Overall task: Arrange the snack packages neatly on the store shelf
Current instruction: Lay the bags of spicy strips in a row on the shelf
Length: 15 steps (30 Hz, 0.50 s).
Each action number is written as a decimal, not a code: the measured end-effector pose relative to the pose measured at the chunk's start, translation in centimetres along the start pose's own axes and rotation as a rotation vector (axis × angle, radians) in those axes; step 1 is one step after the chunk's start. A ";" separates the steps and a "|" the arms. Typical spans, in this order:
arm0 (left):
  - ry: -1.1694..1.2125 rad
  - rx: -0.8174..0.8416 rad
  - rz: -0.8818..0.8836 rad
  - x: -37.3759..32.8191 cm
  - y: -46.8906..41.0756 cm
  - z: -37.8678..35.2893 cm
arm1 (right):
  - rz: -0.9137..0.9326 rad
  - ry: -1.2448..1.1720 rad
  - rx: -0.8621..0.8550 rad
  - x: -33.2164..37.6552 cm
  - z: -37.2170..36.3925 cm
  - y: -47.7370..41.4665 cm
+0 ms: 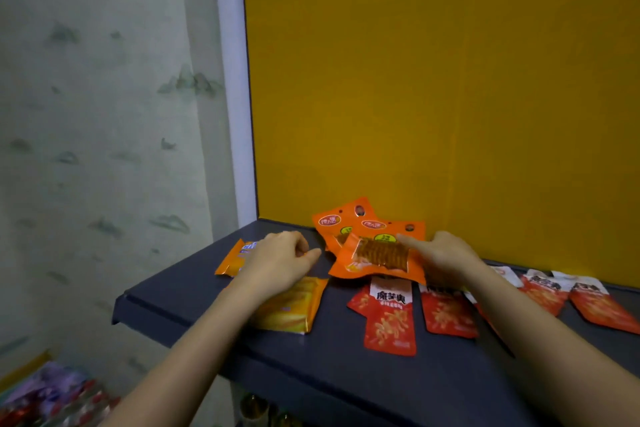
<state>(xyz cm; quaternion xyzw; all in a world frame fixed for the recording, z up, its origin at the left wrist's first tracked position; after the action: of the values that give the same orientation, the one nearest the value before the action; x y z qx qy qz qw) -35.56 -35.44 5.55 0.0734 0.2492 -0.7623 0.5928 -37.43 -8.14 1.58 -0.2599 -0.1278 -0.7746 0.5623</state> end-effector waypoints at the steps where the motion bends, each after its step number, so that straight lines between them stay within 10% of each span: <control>1: 0.019 0.037 0.016 0.2 -1.3 -0.7 | -0.005 -0.007 0.013 -0.2 -0.2 -0.6; 15: 0.448 0.344 0.178 1.4 -11.2 -7.3 | 0.126 -0.401 -0.324 -0.8 4.4 -2.2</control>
<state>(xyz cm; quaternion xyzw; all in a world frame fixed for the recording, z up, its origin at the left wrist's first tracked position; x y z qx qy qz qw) -47.86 -31.30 1.93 0.3608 0.2336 -0.7031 0.5665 -38.16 -4.68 5.00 -0.5023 -0.0947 -0.6812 0.5241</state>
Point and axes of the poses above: each hand's wrist, its own y-axis away from the middle knuckle, its own z-axis out of the back of the hand, x = y × z, the point moved 9 cm from there along -y, towards the middle knuckle, and after that the axes turned 3 degrees about z, right-handed, at the moved point
